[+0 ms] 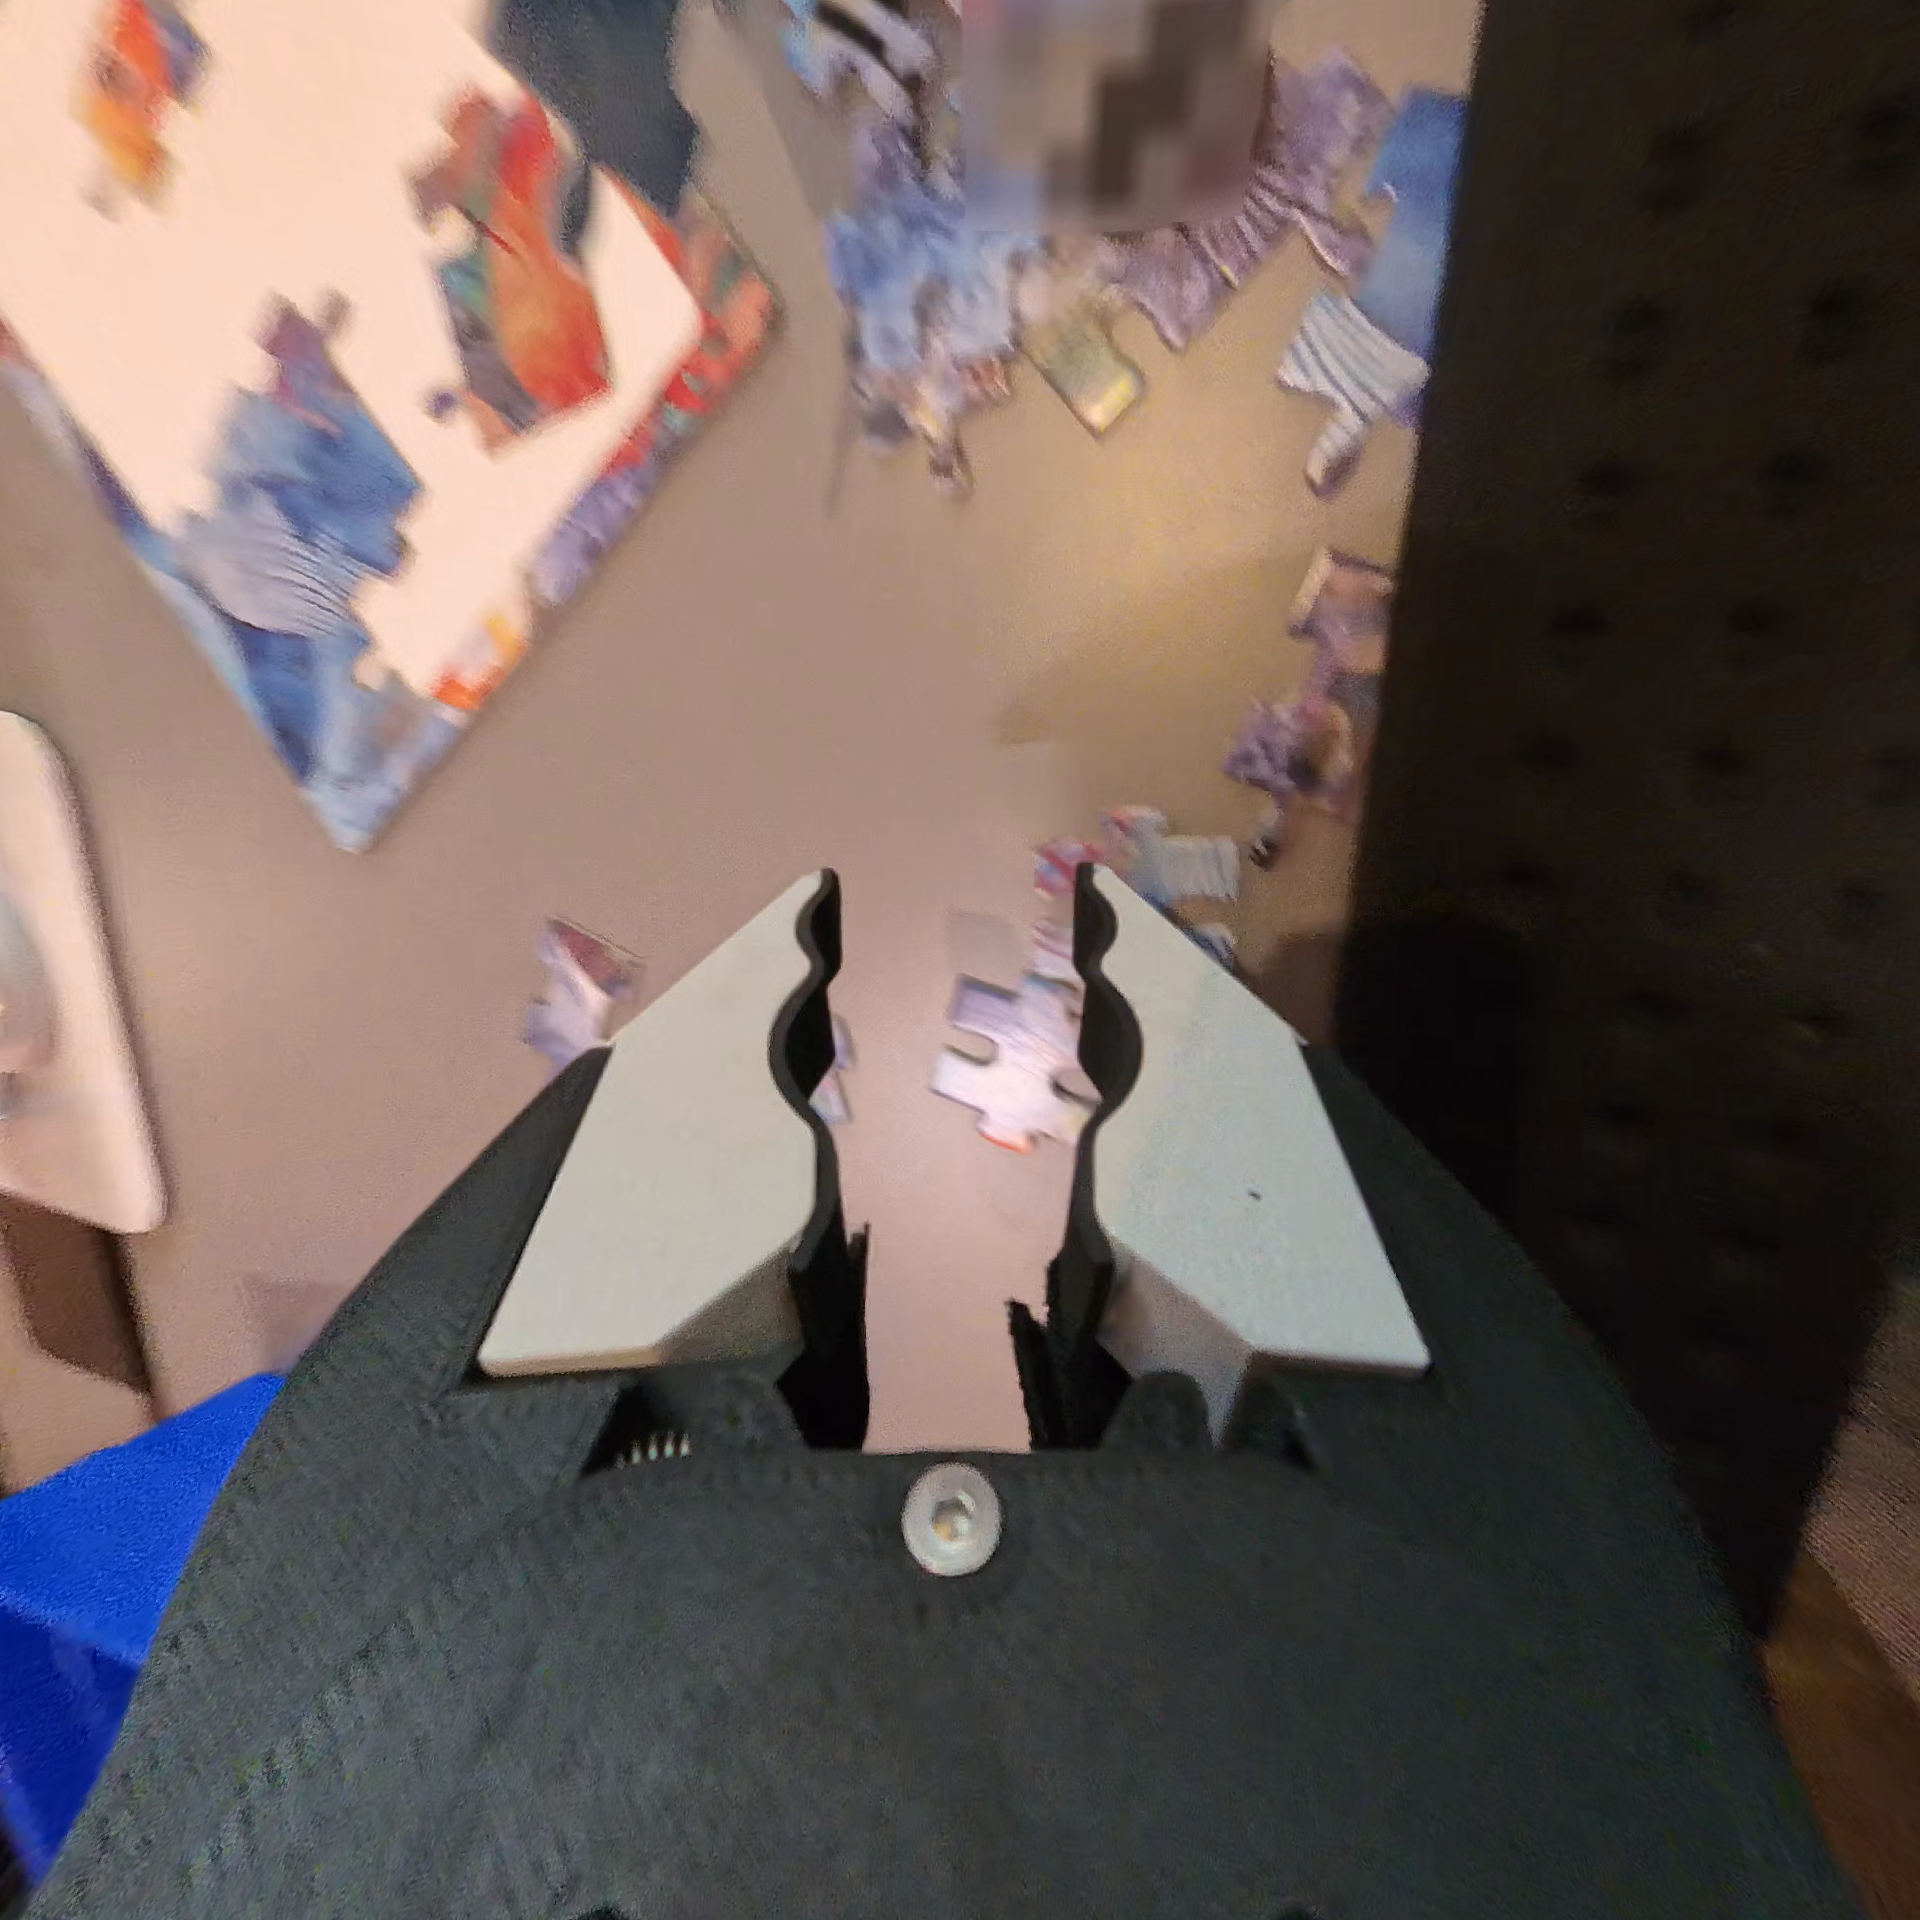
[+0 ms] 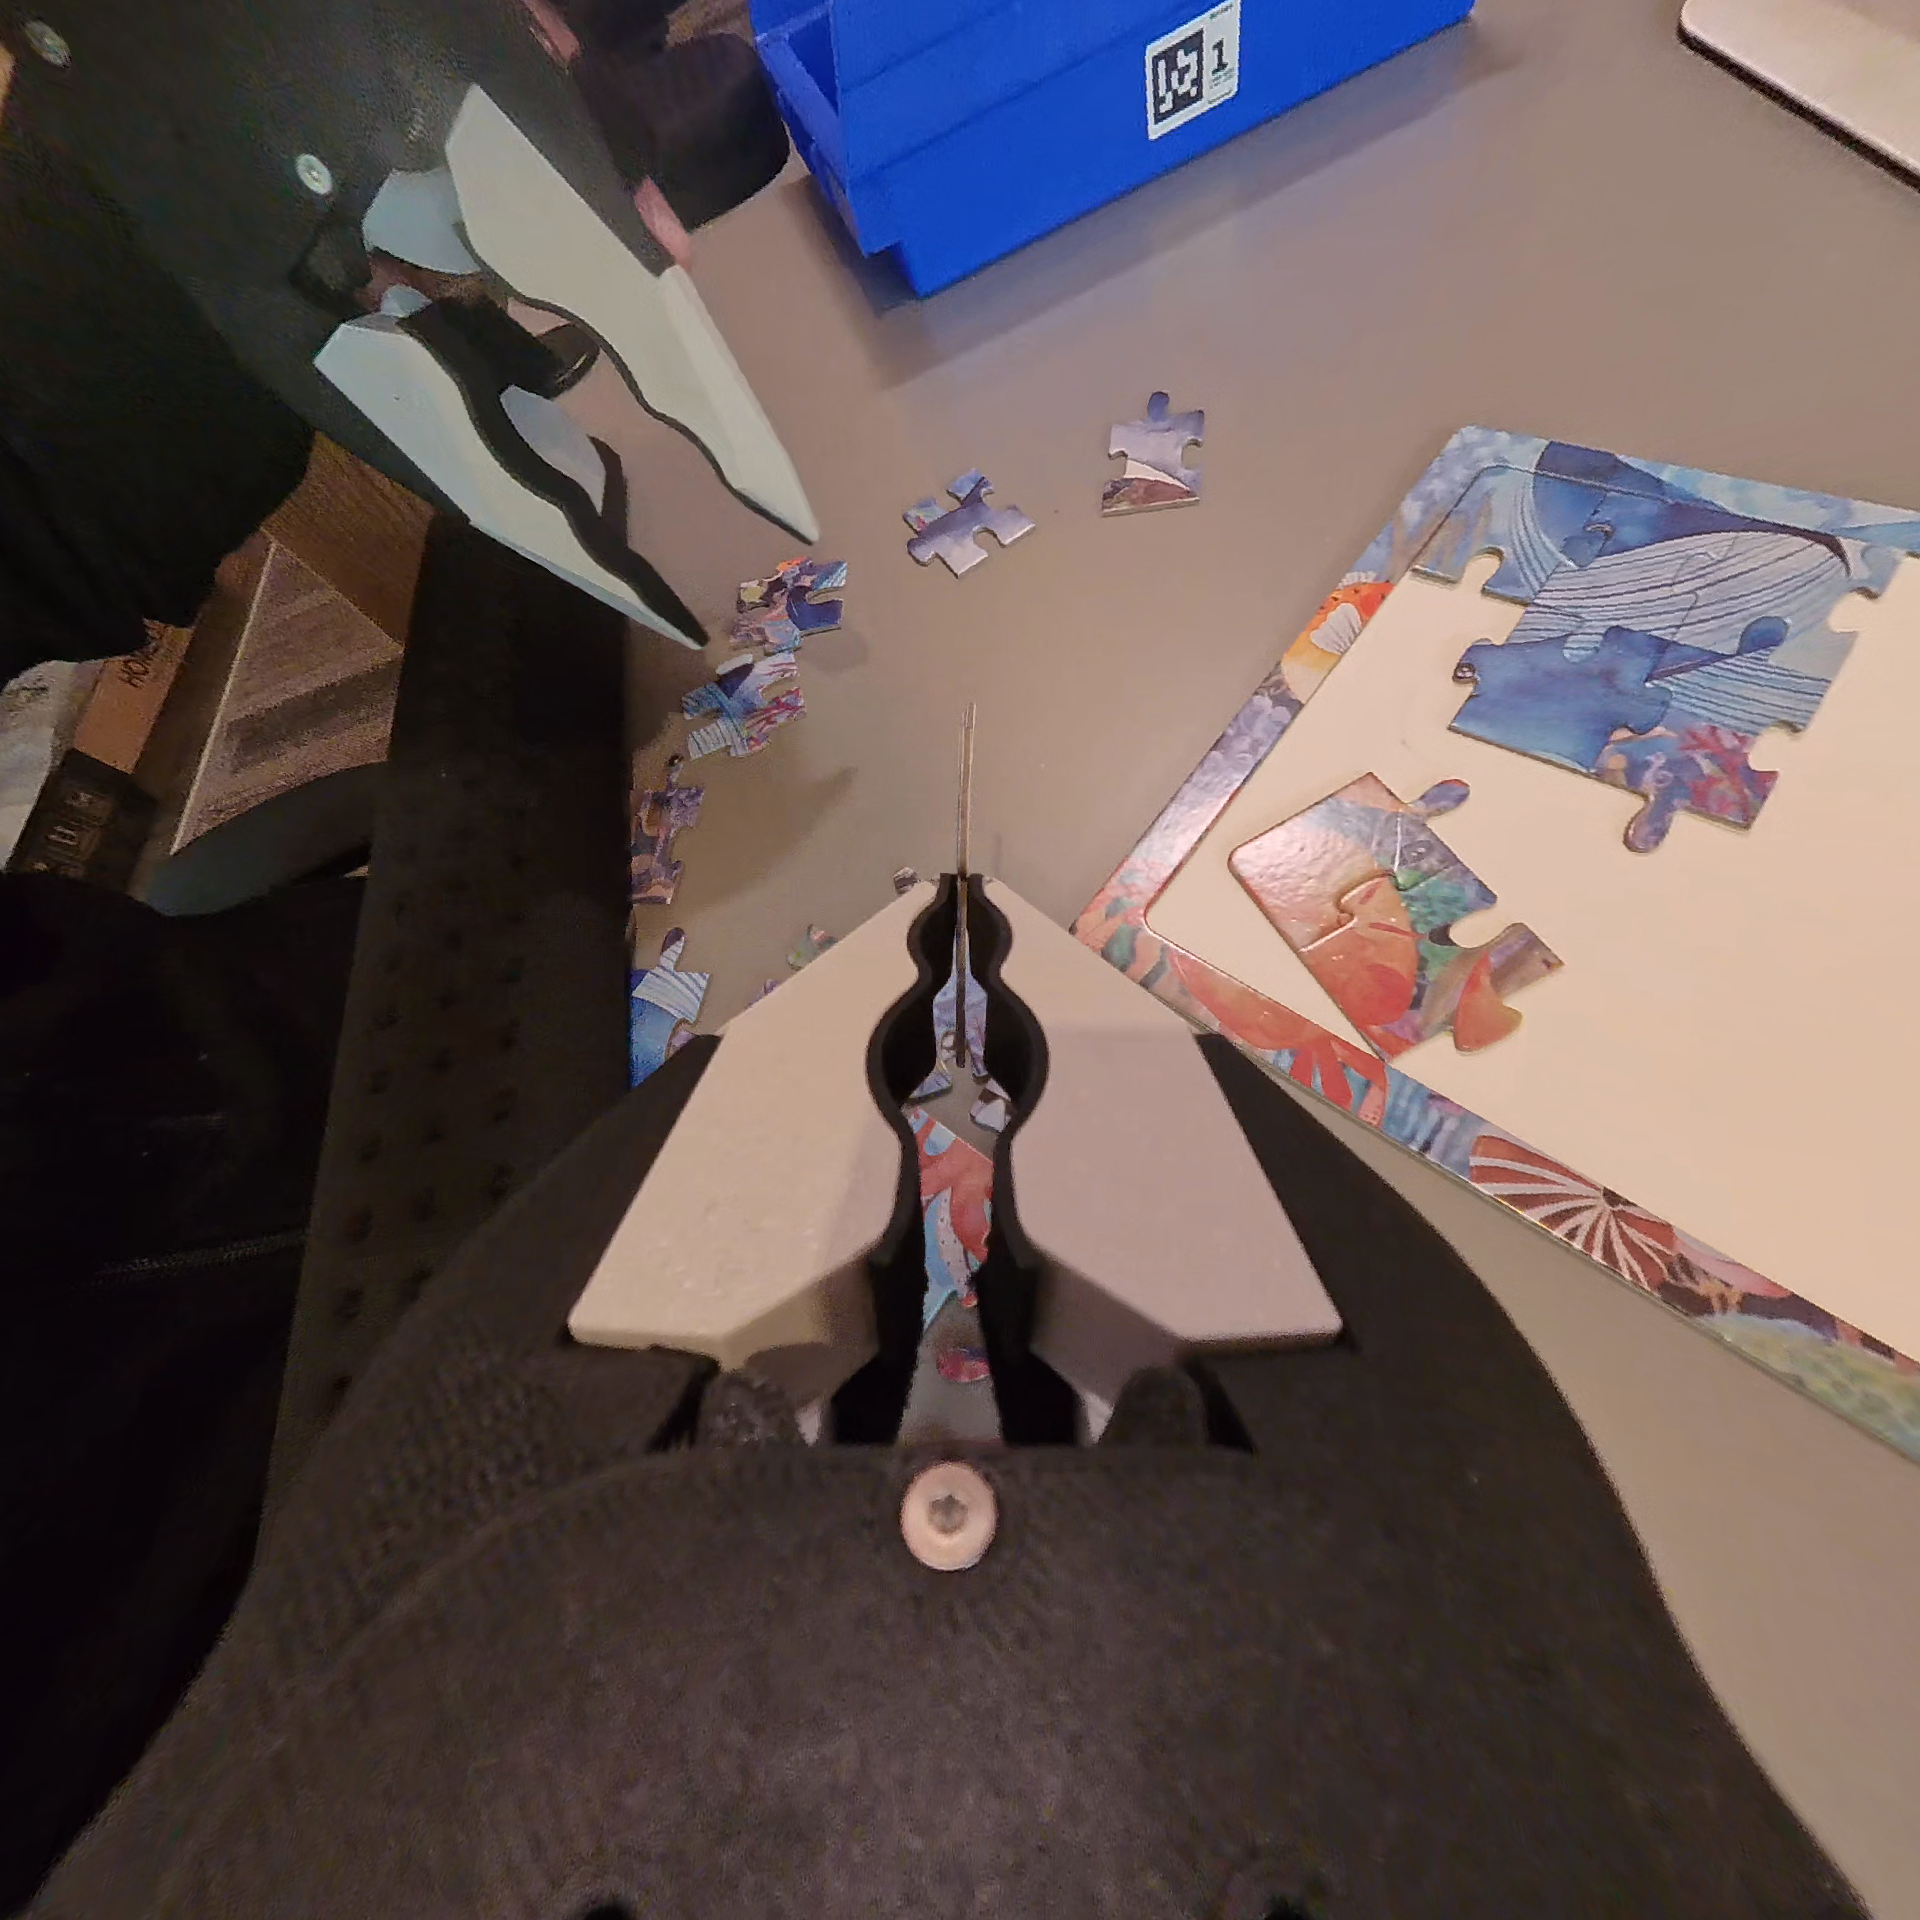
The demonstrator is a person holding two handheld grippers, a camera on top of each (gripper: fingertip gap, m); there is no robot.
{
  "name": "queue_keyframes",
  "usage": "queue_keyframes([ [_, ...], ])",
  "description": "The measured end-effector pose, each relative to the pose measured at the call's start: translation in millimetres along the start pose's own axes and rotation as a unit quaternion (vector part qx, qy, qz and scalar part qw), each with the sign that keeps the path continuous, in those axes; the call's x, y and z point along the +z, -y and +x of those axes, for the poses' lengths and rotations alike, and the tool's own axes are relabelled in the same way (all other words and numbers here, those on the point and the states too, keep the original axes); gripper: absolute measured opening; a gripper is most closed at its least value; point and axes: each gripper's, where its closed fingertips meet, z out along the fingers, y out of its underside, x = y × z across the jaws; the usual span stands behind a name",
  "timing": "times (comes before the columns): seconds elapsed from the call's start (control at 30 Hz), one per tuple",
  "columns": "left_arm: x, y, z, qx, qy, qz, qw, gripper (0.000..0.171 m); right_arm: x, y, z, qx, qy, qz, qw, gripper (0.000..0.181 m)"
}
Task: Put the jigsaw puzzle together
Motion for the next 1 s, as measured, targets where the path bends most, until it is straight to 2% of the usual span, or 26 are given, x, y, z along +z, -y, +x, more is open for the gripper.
queue_keyframes([
  [0.13, 13.9, -26.6, 33.7, -0.035, -0.092, -0.02, 0.995, 0.054, -2.3, -2.2, 2.7, 0.0, -0.005, -0.004, 1.0, 0.0],
  [0.23, 25.8, -29.8, 42.3, -0.054, -0.121, -0.011, 0.991, 0.056, -7.3, -2.6, 3.9, 0.005, -0.001, -0.002, 1.0, 0.0],
  [0.27, 26.7, -25.1, 44.5, -0.064, -0.134, 0.005, 0.989, 0.051, -8.9, -4.2, 2.9, 0.007, 0.005, -0.005, 1.0, 0.0],
  [0.3, 28.1, -23.5, 44.2, -0.069, -0.137, 0.012, 0.988, 0.049, -10.4, -6.1, 3.1, 0.008, 0.007, -0.008, 1.0, 0.0],
  [0.37, 29.9, -21.2, 39.6, -0.076, -0.132, 0.023, 0.988, 0.031, -13.0, -8.5, 5.7, 0.012, 0.005, -0.009, 1.0, 0.0],
  [0.47, 35.7, -27.8, 8.8, -0.1, -0.064, 0.012, 0.993, 0.029, -14.9, -8.6, 9.9, 0.015, 0.0, -0.007, 1.0, 0.0],
  [0.5, 35.7, -28.0, 1.5, -0.103, -0.047, 0.015, 0.993, 0.034, -15.2, -8.3, 10.7, 0.016, -0.001, -0.006, 1.0, 0.0],
  [0.53, 33.2, -20.4, 4.0, -0.11, -0.062, 0.037, 0.991, 0.039, -15.4, -8.4, 11.1, 0.016, -0.002, -0.005, 1.0, 0.0],
  [0.6, 26.6, -0.9, 17.4, -0.113, -0.104, 0.083, 0.985, 0.062, -15.6, -8.9, 11.7, 0.014, -0.003, -0.005, 1.0, 0.0],
  [0.63, 26.9, 4.6, 24.1, -0.109, -0.117, 0.087, 0.983, 0.078, -15.7, -8.9, 11.7, 0.014, -0.002, -0.005, 1.0, 0.0],
  [0.7, 35.5, 10.3, 34.6, -0.098, -0.126, 0.078, 0.984, 0.093, -16.7, -8.4, 12.4, 0.014, -0.003, -0.004, 1.0, 0.0],
  [0.77, 42.0, 16.0, 38.1, -0.101, -0.131, 0.084, 0.983, 0.086, -18.2, -7.9, 13.8, 0.017, -0.004, -0.001, 1.0, 0.0],
  [0.83, 47.0, 12.4, 29.0, -0.113, -0.113, 0.077, 0.984, 0.102, -19.7, -9.4, 15.6, 0.019, -0.006, -0.002, 1.0, 0.0],
  [0.9, 47.0, 7.7, 15.0, -0.123, -0.086, 0.073, 0.986, 0.096, -22.0, -10.6, 18.6, 0.021, -0.012, -0.003, 1.0, 0.0],
  [1.0, 45.1, -13.1, -15.7, -0.139, -0.032, 0.043, 0.989, 0.086, -27.4, -10.0, 23.4, 0.025, -0.02, 0.003, 0.999, 0.0],
])
